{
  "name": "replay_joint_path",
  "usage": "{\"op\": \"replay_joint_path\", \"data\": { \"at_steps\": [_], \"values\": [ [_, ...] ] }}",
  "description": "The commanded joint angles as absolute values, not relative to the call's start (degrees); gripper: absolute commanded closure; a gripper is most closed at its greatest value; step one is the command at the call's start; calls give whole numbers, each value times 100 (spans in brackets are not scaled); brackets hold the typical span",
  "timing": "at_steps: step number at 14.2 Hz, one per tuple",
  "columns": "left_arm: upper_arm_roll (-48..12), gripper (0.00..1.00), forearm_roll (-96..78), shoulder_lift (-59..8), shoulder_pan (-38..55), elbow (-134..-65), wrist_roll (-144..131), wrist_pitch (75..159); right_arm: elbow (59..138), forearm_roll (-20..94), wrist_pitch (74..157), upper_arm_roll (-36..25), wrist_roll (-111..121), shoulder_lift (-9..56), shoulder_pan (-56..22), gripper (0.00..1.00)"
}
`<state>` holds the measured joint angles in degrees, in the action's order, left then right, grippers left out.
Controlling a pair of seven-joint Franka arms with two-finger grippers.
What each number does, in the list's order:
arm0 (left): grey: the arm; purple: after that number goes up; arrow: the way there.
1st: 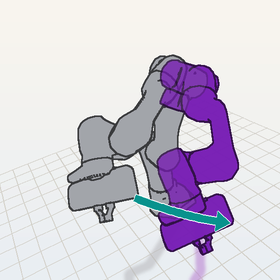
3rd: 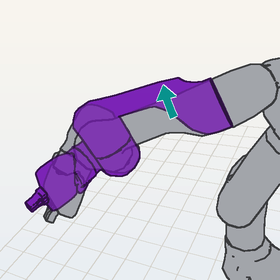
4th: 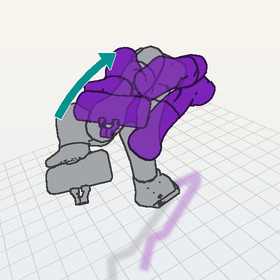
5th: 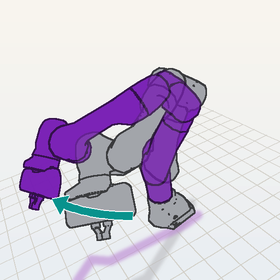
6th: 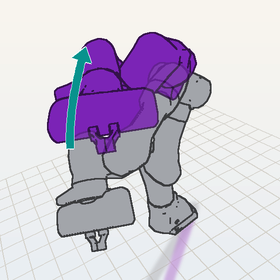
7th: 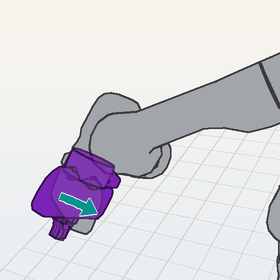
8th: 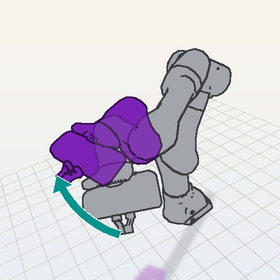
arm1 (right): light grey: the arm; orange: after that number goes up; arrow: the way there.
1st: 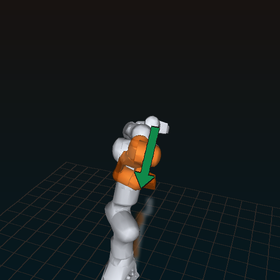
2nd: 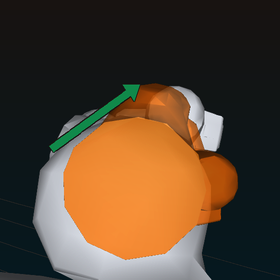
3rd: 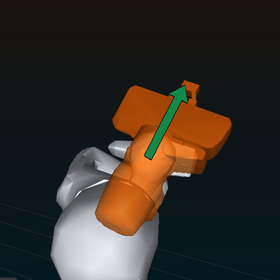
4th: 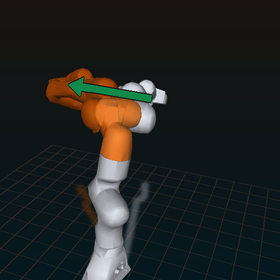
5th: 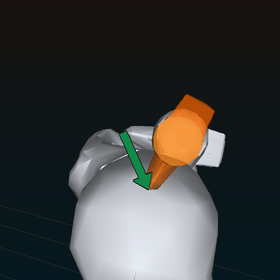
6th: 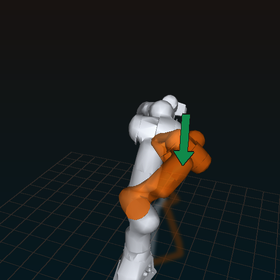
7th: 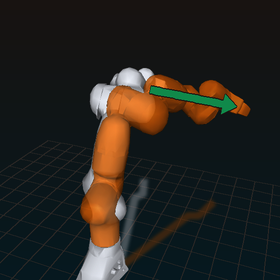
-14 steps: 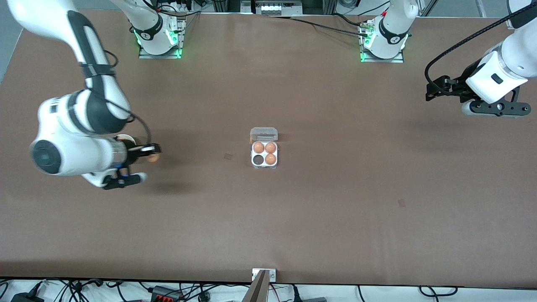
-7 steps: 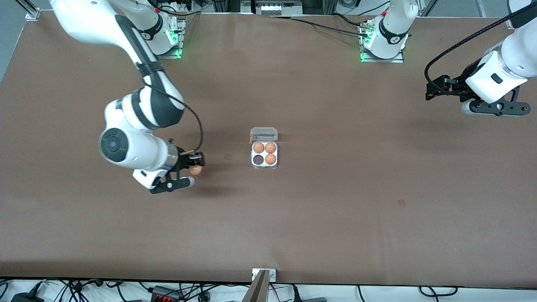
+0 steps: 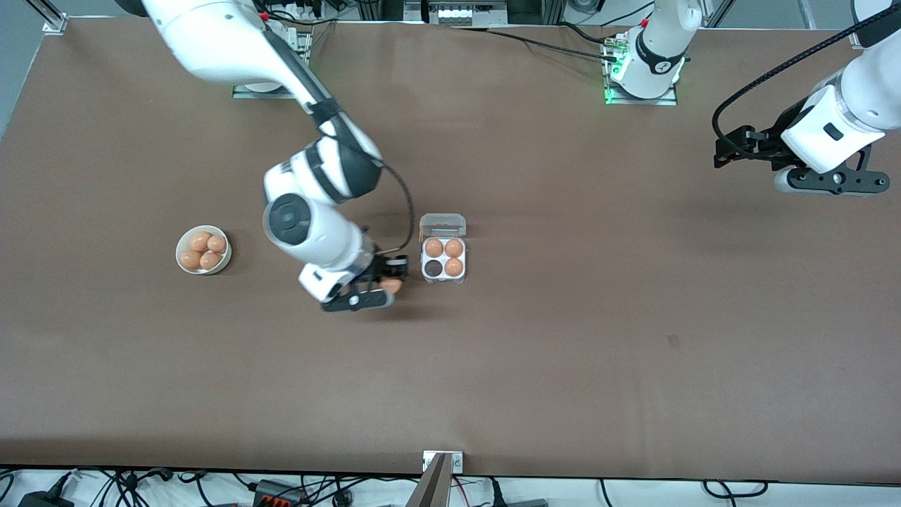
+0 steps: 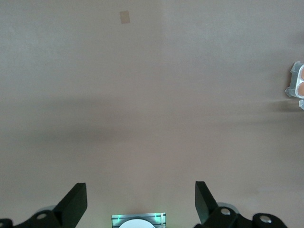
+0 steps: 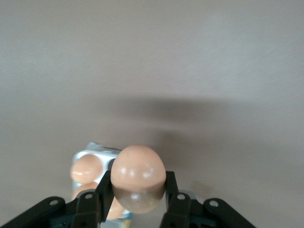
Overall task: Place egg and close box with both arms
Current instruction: 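Lift the egg with the right gripper and carry it to the carton, then lower the egg into the empty carton slot and open the right gripper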
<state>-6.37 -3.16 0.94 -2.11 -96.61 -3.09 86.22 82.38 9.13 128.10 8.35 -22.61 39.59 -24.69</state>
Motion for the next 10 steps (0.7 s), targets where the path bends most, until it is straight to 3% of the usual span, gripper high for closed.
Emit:
{"op": "replay_joint_path", "data": {
  "at_steps": [1,10],
  "values": [
    [-642,0,-281,18,-228,-9475,-255,8473,8104,1011,13077,800,-2714,4235,-2662,85],
    [-650,0,-281,18,-228,-9475,-255,8473,8165,993,13509,800,-3252,4623,-3094,85]
  ]
}}
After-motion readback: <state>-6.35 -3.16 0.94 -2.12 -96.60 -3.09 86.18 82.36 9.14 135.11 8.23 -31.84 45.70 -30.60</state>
